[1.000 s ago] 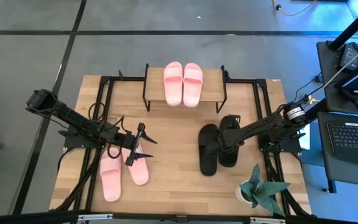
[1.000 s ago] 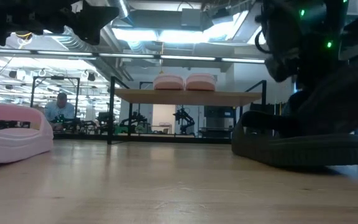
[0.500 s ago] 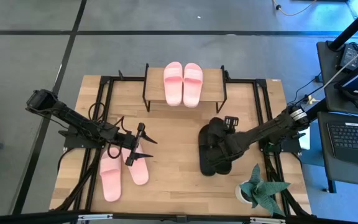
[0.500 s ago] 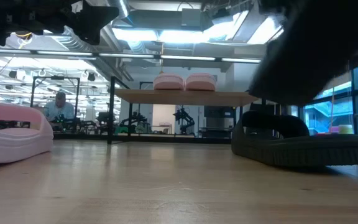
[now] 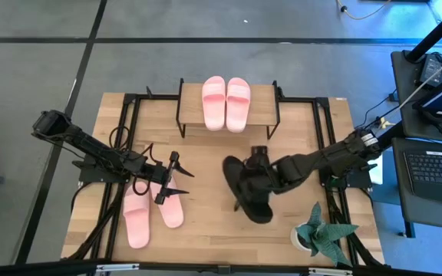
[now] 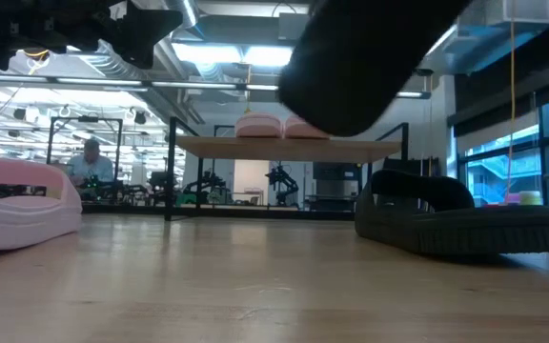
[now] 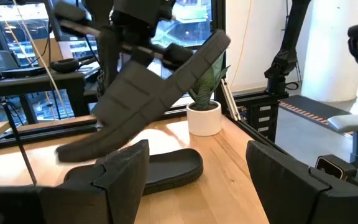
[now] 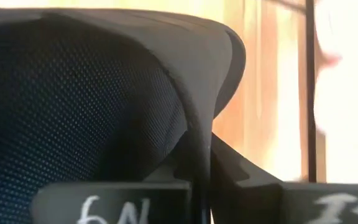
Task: Pick and place slides into the shelf
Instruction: Put the black slipper slide under the shelf
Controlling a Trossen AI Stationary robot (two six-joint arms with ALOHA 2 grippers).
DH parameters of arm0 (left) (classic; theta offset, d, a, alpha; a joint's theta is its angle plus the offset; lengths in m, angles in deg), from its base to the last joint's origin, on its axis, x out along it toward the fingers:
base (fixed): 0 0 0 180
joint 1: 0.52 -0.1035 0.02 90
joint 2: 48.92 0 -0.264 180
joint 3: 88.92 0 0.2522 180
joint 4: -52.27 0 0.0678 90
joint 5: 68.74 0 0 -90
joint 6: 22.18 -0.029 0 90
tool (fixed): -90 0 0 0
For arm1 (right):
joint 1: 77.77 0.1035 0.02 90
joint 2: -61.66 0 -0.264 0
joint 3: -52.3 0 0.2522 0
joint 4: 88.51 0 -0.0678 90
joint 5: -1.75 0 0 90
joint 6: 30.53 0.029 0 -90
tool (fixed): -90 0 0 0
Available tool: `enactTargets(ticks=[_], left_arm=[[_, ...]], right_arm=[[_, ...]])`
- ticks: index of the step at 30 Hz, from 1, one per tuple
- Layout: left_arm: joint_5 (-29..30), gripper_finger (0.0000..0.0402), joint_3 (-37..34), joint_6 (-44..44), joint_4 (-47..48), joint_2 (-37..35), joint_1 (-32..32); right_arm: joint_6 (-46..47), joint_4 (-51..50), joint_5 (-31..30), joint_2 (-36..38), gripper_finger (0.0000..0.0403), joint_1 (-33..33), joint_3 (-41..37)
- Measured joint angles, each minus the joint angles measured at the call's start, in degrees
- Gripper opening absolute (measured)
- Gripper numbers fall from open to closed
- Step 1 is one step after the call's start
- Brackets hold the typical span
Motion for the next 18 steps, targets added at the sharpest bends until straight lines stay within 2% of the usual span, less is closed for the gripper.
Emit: enactTargets(ticks=[6, 12, 18], left_arm=[[-0.01, 0.0261, 0.0, 0.0, 0.01, 0.0, 0.0], [0.0, 0.0261, 0.0, 0.0, 0.72, 0.0, 0.0], [0.0, 0.0261, 0.0, -0.61, 1.34, 0.0, 0.0]], right_arm=[[-9.77, 11.64, 0.85, 0.0, 0.0018, -6.18, -4.59], [-17.3, 22.85, 0.98, 0.0, 0.0018, -12.02, -12.33], [-21.64, 33.63, 1.04, 0.0, 0.0018, -16.82, -19.74]])
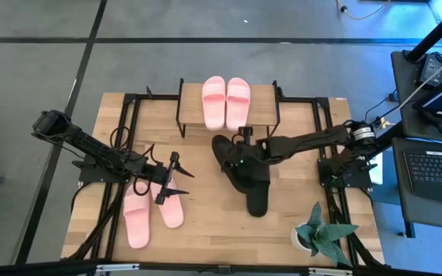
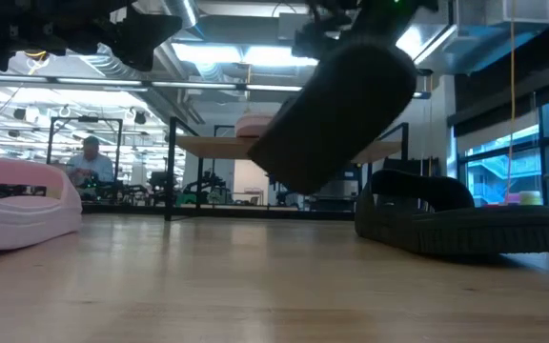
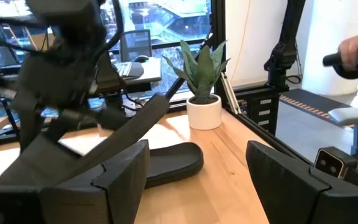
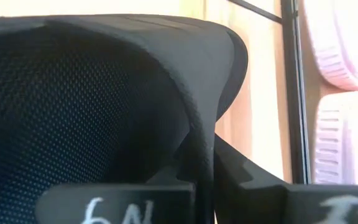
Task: Pick and place slides into the shelf
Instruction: Put the black slipper slide under the shelf
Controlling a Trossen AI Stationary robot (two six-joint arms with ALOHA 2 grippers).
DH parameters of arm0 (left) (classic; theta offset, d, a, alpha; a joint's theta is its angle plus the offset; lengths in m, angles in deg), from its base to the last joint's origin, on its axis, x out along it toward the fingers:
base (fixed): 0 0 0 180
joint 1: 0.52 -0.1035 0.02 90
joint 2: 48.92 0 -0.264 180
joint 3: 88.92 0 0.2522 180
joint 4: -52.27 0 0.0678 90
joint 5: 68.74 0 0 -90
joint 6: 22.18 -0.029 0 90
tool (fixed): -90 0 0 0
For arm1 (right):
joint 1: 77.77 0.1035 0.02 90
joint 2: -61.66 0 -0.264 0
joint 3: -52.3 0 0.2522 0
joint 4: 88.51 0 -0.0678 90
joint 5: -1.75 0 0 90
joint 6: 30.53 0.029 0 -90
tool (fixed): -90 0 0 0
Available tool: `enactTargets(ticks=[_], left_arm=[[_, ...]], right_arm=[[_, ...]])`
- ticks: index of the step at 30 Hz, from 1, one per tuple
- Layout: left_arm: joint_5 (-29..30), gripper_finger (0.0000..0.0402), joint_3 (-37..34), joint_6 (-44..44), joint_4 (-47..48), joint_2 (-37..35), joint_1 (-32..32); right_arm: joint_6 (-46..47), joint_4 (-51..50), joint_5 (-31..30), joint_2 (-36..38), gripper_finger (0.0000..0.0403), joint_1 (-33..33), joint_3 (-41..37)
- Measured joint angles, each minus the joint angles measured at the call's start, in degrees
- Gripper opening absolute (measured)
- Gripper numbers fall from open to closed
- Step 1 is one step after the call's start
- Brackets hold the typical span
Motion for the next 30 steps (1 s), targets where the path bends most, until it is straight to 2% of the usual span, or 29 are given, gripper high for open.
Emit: enactTargets(ticks=[6, 11, 24, 30], left_arm=[[0.05, 0.0261, 0.0, -0.83, -0.02, 0.0, 0.0], [0.35, 0.0261, 0.0, -1.29, -0.04, 0.0, 0.0], [1.83, 0.0261, 0.0, -1.36, -0.02, 0.0, 0.0], [1.81, 0.0261, 0.0, -1.36, 0.29, 0.0, 0.0]], right_arm=[[-0.2, 10.29, 3.01, 0.0, 0.0018, -4.7, -6.0], [-0.16, 14.71, 2.95, 0.0, 0.0018, -7.39, -10.15], [1.81, 13.14, 2.59, 0.22, 0.0018, -8.72, -13.18], [4.86, 6.67, -1.2, 0.3, 0.0018, -7.23, -13.12]])
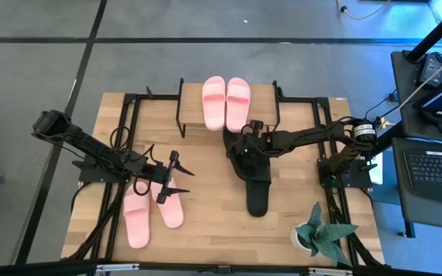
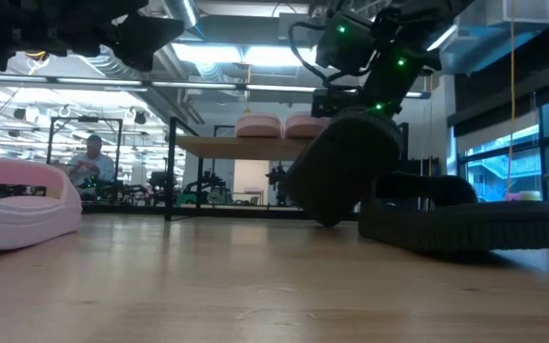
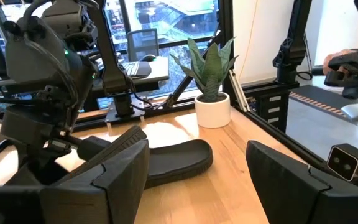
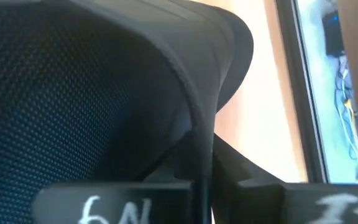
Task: Pick and place slides into the shelf
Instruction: Put the black slipper slide under the shelf
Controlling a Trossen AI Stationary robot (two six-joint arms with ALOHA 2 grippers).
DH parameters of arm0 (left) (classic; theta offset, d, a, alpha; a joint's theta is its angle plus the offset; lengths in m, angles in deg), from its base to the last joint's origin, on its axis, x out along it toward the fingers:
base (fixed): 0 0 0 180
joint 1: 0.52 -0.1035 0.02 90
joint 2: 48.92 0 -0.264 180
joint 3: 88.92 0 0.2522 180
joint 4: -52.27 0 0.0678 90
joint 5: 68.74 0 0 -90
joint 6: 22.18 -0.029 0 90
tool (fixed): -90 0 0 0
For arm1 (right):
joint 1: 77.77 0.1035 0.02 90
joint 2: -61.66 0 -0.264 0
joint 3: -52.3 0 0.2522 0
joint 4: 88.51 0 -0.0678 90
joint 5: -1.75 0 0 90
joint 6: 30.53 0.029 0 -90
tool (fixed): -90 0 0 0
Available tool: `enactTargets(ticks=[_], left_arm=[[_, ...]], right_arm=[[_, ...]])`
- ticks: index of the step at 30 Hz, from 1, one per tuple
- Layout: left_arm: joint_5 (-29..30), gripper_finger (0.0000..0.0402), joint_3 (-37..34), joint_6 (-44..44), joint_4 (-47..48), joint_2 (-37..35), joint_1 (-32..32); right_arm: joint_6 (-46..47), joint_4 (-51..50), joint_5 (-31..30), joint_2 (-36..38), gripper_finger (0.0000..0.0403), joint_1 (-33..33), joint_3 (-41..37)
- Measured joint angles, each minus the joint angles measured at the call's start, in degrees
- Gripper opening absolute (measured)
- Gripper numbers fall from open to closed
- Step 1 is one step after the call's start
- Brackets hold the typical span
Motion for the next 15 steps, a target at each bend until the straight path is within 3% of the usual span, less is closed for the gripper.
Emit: enactTargets(ticks=[10, 15], left_arm=[[-0.02, 0.0261, 0.0, 0.13, 0.45, 0.0, 0.0], [-0.02, 0.0261, 0.0, 0.11, 0.5, 0.0, 0.0]], right_arm=[[5.8, -10.77, -1.37, 0.36, 0.0018, 4.86, 0.09], [6.86, -16.07, -5.56, 0.13, 0.0018, 7.04, 2.87]])
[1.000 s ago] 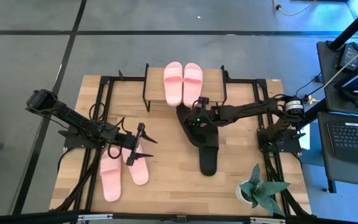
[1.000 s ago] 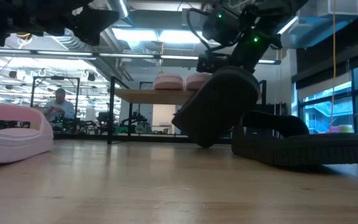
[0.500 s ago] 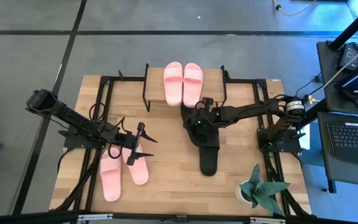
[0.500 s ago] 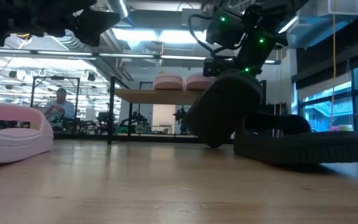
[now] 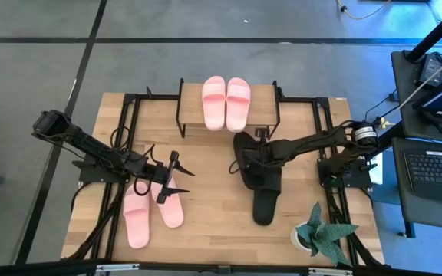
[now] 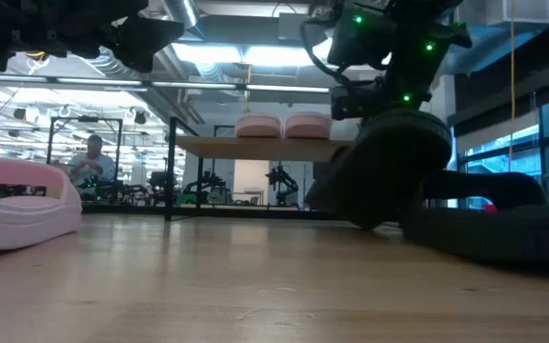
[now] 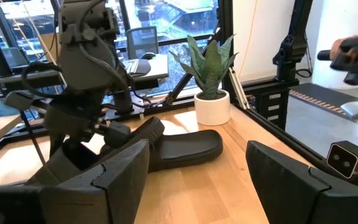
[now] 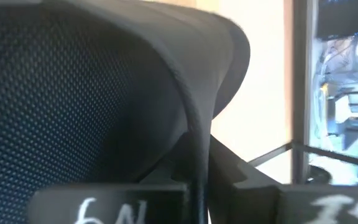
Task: Pick and place slides into the shelf
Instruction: Put the black slipper slide under the shelf
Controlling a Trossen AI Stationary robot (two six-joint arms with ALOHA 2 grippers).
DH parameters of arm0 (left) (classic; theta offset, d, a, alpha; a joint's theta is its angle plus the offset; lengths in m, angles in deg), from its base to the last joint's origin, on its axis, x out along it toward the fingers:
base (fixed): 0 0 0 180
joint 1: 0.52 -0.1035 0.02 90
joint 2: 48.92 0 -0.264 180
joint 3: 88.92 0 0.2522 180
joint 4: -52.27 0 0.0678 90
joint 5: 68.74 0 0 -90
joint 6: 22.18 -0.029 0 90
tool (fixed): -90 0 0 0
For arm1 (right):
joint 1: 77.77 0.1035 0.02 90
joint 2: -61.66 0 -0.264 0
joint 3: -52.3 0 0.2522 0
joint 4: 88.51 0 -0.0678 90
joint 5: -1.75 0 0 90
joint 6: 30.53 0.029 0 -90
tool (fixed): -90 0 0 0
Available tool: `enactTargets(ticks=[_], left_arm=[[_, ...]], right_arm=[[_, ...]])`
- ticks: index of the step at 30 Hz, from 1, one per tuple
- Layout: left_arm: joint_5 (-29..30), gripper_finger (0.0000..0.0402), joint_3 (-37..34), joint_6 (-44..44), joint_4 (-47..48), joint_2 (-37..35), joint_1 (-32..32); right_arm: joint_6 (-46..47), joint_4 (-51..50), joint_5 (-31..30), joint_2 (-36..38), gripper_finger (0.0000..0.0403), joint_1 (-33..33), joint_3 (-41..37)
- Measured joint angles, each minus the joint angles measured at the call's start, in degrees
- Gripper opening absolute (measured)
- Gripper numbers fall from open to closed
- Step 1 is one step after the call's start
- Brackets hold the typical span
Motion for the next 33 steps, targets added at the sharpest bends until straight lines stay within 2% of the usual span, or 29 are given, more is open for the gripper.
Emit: enactTargets(ticks=[7, 12, 18, 24, 33], left_arm=[[0.07, 0.0261, 0.0, -0.02, 0.02, 0.0, 0.0], [0.09, 0.0261, 0.0, -0.04, 0.02, 0.0, 0.0], [0.09, 0.0261, 0.0, -0.04, 0.02, 0.0, 0.0], [0.11, 0.0261, 0.0, -0.04, 0.31, 0.0, 0.0], [0.11, 0.0261, 0.0, -0.04, 0.44, 0.0, 0.0]], right_arm=[[-4.85, 1.85, -1.04, -0.21, 0.0018, -1.29, 5.71], [-7.29, 4.84, -2.23, -0.88, 0.0018, -4.25, 5.8], [-7.33, 4.96, -2.14, -5.53, 0.0018, -6.7, 5.8], [-7.33, 6.05, -11.19, -11.09, 0.0018, -6.79, 6.13], [-6.02, 5.96, -11.45, -12.52, 0.0039, -6.36, 6.14]])
